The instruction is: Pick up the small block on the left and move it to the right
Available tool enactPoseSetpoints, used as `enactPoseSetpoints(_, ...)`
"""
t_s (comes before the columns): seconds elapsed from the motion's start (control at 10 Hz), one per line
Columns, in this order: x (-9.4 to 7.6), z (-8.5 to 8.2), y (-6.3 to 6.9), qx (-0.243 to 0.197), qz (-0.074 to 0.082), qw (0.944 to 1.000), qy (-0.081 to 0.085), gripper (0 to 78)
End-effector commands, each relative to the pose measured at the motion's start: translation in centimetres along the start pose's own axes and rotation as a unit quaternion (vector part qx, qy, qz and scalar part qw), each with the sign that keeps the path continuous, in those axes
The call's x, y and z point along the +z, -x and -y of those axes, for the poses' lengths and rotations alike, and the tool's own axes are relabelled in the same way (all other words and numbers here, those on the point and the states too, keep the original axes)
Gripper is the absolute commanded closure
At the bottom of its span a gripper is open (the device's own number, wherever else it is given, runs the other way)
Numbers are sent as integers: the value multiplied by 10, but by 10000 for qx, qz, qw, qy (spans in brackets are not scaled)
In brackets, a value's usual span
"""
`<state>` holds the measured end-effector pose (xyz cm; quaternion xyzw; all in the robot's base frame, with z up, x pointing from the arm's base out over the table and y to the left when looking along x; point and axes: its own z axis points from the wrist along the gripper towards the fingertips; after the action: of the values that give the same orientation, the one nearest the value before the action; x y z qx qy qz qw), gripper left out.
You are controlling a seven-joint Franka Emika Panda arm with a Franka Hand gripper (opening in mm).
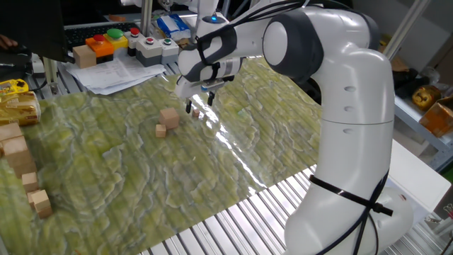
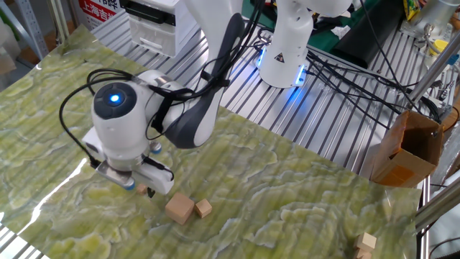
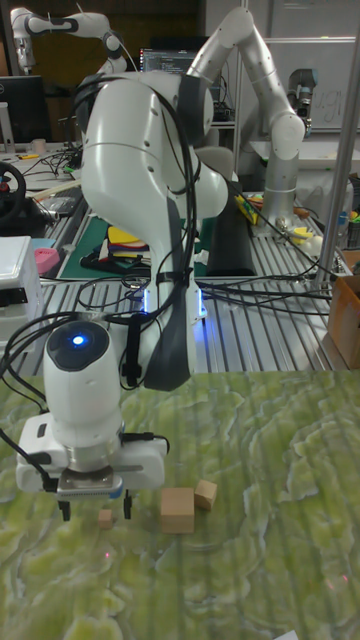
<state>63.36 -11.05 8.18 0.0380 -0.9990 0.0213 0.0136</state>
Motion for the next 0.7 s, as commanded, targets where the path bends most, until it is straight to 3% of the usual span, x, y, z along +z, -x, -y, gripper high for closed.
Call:
enactPoseSetpoints(0.1,-4,-1,-4,37,13,10000,26,2)
enactPoseSetpoints(0.7,2,-2,-5,-9,10,10000,43,2)
